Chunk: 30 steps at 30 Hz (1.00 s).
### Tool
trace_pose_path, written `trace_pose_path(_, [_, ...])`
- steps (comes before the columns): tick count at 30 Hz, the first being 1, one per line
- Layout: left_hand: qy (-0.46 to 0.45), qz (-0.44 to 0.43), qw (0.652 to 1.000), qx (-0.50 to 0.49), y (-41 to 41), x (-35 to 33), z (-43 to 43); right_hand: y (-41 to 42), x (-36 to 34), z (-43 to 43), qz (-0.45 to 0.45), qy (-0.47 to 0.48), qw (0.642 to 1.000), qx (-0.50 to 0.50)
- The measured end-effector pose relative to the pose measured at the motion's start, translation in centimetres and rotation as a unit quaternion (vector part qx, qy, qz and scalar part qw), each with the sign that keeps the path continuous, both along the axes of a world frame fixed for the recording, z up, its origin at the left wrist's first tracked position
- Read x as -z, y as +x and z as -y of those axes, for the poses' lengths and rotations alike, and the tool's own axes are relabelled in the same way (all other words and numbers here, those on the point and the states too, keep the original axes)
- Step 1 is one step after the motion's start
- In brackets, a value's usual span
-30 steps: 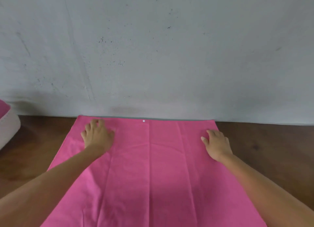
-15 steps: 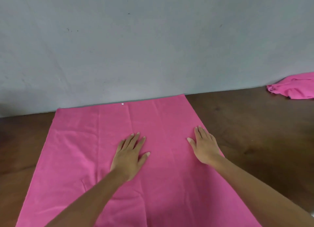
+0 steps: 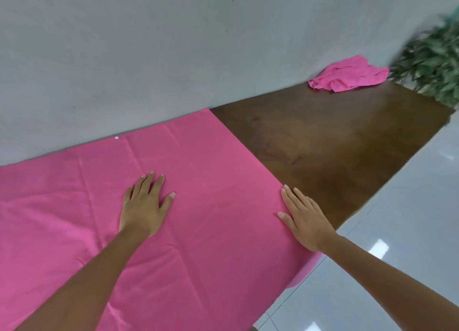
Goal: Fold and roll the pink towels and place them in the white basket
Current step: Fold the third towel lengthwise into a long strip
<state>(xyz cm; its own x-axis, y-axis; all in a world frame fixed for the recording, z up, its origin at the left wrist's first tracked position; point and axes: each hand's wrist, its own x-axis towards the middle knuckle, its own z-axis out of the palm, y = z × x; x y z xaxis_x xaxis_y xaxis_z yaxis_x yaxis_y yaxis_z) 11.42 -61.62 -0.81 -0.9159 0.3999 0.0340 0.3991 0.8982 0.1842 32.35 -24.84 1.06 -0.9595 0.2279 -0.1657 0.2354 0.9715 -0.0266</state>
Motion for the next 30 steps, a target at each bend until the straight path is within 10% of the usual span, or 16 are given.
trace_pose_path(11, [0.046,0.002,0.999,-0.007,-0.3,-1.0,-3.2,7.9,1.0,-1.5,-0.033,-0.074,0.996,0.042])
trace_pose_path(30, [-0.009,0.033,0.937,0.347,0.4,-5.3,-26.5,7.5,2.2,-1.8,-0.076,-0.143,0.984,0.072])
